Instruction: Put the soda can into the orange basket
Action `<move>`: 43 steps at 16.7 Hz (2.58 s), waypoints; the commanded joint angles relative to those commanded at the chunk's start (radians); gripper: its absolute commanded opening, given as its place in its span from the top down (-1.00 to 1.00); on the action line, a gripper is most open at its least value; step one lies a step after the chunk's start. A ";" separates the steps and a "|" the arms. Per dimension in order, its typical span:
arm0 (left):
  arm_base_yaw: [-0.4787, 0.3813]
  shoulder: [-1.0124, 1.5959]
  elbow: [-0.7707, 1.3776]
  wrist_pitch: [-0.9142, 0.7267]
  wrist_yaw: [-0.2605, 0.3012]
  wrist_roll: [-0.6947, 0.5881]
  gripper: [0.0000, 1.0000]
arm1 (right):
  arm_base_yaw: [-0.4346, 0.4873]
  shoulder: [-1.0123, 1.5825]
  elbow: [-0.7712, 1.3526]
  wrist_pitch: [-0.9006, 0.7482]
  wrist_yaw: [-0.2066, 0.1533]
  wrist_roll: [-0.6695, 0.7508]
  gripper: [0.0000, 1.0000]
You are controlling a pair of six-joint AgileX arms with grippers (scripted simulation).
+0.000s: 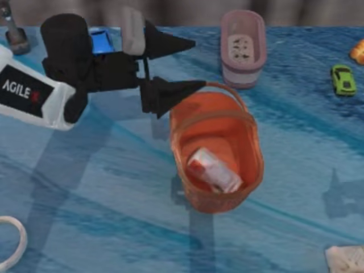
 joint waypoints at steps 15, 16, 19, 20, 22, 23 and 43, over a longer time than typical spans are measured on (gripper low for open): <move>0.226 -1.424 -0.737 -0.687 -0.784 -0.092 -1.00 | 0.418 1.484 1.525 -0.970 0.006 -0.639 -1.00; 0.238 -1.531 -0.795 -0.734 -0.839 -0.086 -1.00 | 0.446 1.585 1.628 -1.036 0.006 -0.680 -1.00; 0.269 -1.820 -0.952 -0.854 -0.985 -0.062 -1.00 | 0.519 1.853 1.895 -1.217 0.007 -0.791 -1.00; 0.277 -1.900 -0.996 -0.886 -1.028 -0.052 -1.00 | 0.539 1.929 1.968 -1.270 0.008 -0.822 -1.00; 0.291 -2.028 -1.068 -0.936 -1.099 -0.034 -1.00 | 0.573 2.051 2.081 -1.354 0.008 -0.872 -1.00; 0.296 -2.076 -1.095 -0.954 -1.128 -0.025 -1.00 | 0.586 2.098 2.124 -1.387 0.008 -0.892 -1.00; 0.304 -2.163 -1.146 -0.985 -1.182 -0.008 -1.00 | 0.609 2.155 2.074 -1.346 0.009 -0.929 -0.85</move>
